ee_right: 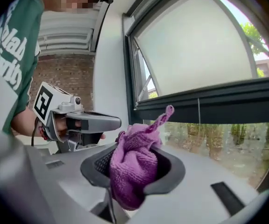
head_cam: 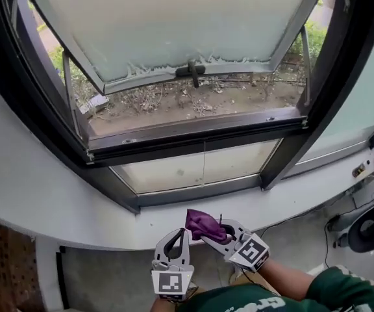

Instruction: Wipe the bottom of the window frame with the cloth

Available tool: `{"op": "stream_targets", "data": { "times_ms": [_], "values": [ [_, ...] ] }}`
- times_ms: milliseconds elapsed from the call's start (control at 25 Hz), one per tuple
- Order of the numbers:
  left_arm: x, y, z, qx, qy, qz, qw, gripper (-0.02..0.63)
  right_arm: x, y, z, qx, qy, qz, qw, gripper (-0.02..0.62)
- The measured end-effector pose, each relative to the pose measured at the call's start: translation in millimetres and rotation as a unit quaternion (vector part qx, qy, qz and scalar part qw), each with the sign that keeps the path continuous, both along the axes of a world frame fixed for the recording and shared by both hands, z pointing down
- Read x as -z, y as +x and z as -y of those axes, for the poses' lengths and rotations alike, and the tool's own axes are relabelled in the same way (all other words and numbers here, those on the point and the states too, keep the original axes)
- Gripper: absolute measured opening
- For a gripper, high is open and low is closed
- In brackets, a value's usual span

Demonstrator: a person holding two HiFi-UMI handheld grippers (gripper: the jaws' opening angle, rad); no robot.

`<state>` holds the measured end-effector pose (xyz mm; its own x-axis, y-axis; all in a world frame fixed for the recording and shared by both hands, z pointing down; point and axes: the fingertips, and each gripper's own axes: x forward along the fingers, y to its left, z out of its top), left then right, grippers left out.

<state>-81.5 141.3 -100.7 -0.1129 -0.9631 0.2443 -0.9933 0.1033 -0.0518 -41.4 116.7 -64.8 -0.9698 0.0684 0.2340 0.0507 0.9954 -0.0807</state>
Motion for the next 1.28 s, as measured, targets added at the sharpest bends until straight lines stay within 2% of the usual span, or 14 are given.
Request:
{"op": "stream_targets", "data": {
  "times_ms": [200, 280, 400, 560, 800, 1040, 1280],
  "values": [
    [36.8, 42.7, 30.9, -0.041, 0.023, 0.022, 0.9986, 0.006, 50.7, 48.1, 19.9, -0.029, 0.046, 0.037, 0.998, 0.149],
    [44.9, 52.1, 36.2, -0.051, 0.026, 0.031, 0.9979, 0.006, 64.4, 62.7, 27.9, -0.054, 0.054, 0.051, 0.996, 0.149],
    [50.1, 57.3, 44.5, -0.056, 0.023, 0.035, 0.9975, 0.006, 78.9, 79.1, 46.2, -0.096, 0.051, 0.074, 0.991, 0.149],
    [50.1, 53.6, 46.3, -0.054, 0.029, 0.040, 0.9973, 0.006, 84.0, 88.8, 53.3, -0.121, 0.054, 0.075, 0.988, 0.149],
    [47.8, 52.4, 45.9, -0.059, 0.024, 0.046, 0.9969, 0.006, 85.0, 91.2, 53.4, -0.135, 0.062, 0.074, 0.986, 0.147],
    [52.3, 57.7, 44.2, -0.070, 0.038, 0.053, 0.9954, 0.006, 80.1, 90.1, 46.3, -0.126, 0.066, 0.077, 0.987, 0.147],
    [52.3, 61.0, 41.0, -0.063, 0.036, 0.057, 0.9957, 0.006, 77.4, 93.8, 47.2, -0.130, 0.070, 0.070, 0.987, 0.147]
  ]
}}
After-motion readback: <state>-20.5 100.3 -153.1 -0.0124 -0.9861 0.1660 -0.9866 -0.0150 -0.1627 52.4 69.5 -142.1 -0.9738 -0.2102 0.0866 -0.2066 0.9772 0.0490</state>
